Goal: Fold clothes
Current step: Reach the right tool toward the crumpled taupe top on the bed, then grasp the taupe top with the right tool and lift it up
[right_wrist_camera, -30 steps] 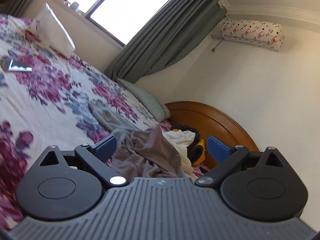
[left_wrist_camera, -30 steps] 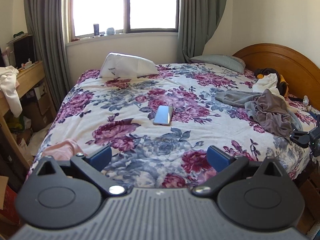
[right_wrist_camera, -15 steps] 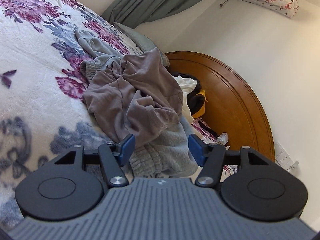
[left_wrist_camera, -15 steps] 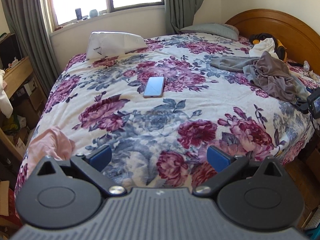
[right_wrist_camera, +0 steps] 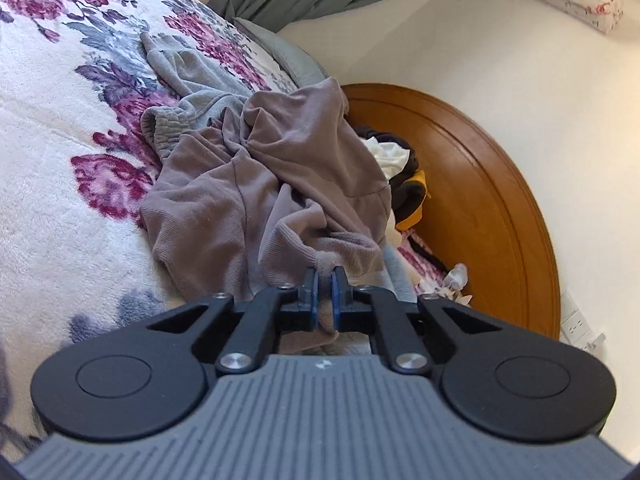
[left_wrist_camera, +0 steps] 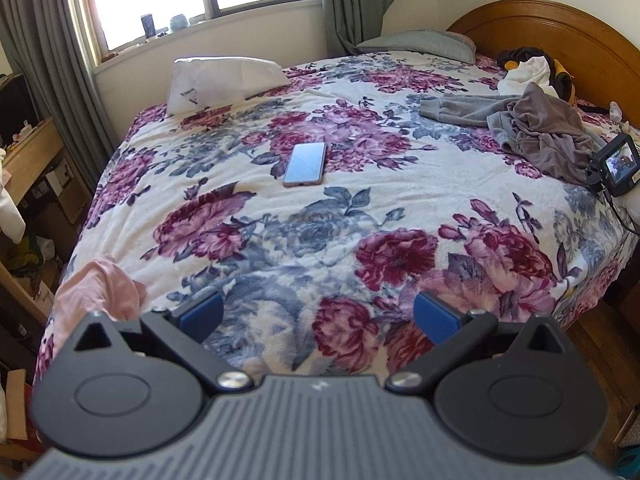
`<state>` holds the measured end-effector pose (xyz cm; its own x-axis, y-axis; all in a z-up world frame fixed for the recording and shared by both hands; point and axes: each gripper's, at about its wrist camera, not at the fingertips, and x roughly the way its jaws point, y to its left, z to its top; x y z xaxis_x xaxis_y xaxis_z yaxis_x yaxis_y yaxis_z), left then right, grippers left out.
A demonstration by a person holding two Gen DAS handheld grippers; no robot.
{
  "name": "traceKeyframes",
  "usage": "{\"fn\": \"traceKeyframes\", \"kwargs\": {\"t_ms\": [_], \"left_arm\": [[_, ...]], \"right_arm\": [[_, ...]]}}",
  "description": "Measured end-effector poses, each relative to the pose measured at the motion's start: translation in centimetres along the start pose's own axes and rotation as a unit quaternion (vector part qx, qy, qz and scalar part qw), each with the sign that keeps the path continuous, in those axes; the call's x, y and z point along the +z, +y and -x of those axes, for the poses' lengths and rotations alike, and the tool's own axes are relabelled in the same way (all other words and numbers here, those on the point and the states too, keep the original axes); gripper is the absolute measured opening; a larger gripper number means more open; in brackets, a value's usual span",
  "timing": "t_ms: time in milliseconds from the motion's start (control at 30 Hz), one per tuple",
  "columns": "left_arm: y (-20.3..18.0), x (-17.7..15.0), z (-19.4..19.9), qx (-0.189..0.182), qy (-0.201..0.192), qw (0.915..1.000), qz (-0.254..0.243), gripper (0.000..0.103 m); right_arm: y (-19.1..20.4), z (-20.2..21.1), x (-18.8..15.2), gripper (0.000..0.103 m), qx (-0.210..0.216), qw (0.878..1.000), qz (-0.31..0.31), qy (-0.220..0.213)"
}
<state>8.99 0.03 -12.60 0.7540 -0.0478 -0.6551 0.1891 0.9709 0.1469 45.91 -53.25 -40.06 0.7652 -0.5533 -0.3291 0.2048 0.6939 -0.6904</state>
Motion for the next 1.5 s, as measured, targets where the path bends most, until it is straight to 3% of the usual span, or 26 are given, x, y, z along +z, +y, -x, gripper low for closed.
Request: {"fn": "traceKeyframes", "kwargs": {"t_ms": [67, 233, 367, 467, 600, 667, 700, 733, 767, 800, 833, 900, 967, 1100, 1167, 1267, 1433, 1500], "left_arm": [[0.1, 0.0, 0.2, -0.001, -0.002, 1.0000, 0.004, 0.103], [0.6, -0.2, 0.9, 0.011, -0.015, 0.9998, 0.002, 0.103], [1.5, -0.4, 1.1, 0.024, -0.018, 0.9995, 0.005, 0.103], [2.7, -0.5, 1.4, 0.026, -0.018, 0.9992, 0.023, 0.103], [3.8, -0.8, 2.0, 0.040, -0.033, 0.9985, 0.020, 0.103], [4.6, -1.0, 1.9, 0.048, -0.031, 0.9981, 0.023, 0.103], [5.0, -1.0, 1.8, 0.052, -0.030, 0.9979, 0.024, 0.103], [5.5, -1.1, 1.5, 0.060, -0.025, 0.9975, 0.027, 0.103], [6.0, -1.2, 1.3, 0.067, -0.022, 0.9971, 0.030, 0.103], [6.4, -1.2, 1.2, 0.069, -0.019, 0.9968, 0.034, 0.103], [6.7, -1.3, 1.1, 0.071, -0.017, 0.9966, 0.038, 0.103], [7.2, -1.5, 0.9, 0.072, -0.014, 0.9964, 0.043, 0.103], [7.3, -1.8, 0.7, 0.068, -0.010, 0.9967, 0.043, 0.103], [6.6, -2.2, -0.6, 0.045, 0.012, 0.9978, 0.047, 0.103], [6.2, -2.3, -1.4, 0.022, 0.025, 0.9980, 0.055, 0.103], [5.5, -2.6, -2.7, -0.023, 0.044, 0.9962, 0.071, 0.103], [4.2, -3.8, -5.4, -0.078, 0.078, 0.9896, 0.092, 0.103], [3.8, -4.4, -6.7, -0.098, 0.096, 0.9847, 0.108, 0.103]], "right_arm": [[0.6, 0.8, -0.1, 0.005, 0.005, 1.000, 0.010, -0.009], [3.0, 7.0, 1.2, 0.004, 0.033, 0.992, 0.052, -0.108], [4.3, 13.0, 4.0, 0.004, 0.078, 0.982, 0.020, -0.171], [6.1, 19.5, 6.9, 0.004, 0.135, 0.966, -0.022, -0.220], [8.4, 27.5, 10.2, 0.004, 0.232, 0.933, -0.083, -0.262], [10.1, 31.7, 11.1, 0.005, 0.305, 0.903, -0.069, -0.293], [11.4, 34.6, 11.2, 0.007, 0.355, 0.880, -0.047, -0.312], [12.2, 36.1, 11.0, 0.007, 0.379, 0.867, -0.024, -0.322], [12.9, 37.3, 10.5, 0.012, 0.392, 0.858, 0.003, -0.333], [13.6, 38.4, 10.0, 0.027, 0.402, 0.848, 0.030, -0.345], [14.1, 38.9, 9.0, 0.034, 0.400, 0.844, 0.057, -0.353], [14.1, 38.6, 7.4, 0.040, 0.393, 0.844, 0.087, -0.354], [13.4, 37.2, 6.0, 0.040, 0.383, 0.857, 0.098, -0.332], [8.7, 31.5, 4.0, 0.040, 0.355, 0.899, 0.054, -0.249], [6.4, 29.2, 3.5, 0.040, 0.358, 0.907, 0.019, -0.222], [3.7, 25.2, 4.7, 0.041, 0.397, 0.898, -0.024, -0.191], [5.0, 20.0, 10.3, 0.045, 0.504, 0.848, 0.027, -0.160], [7.3, 18.3, 12.7, 0.082, 0.524, 0.838, 0.042, -0.146]]}}
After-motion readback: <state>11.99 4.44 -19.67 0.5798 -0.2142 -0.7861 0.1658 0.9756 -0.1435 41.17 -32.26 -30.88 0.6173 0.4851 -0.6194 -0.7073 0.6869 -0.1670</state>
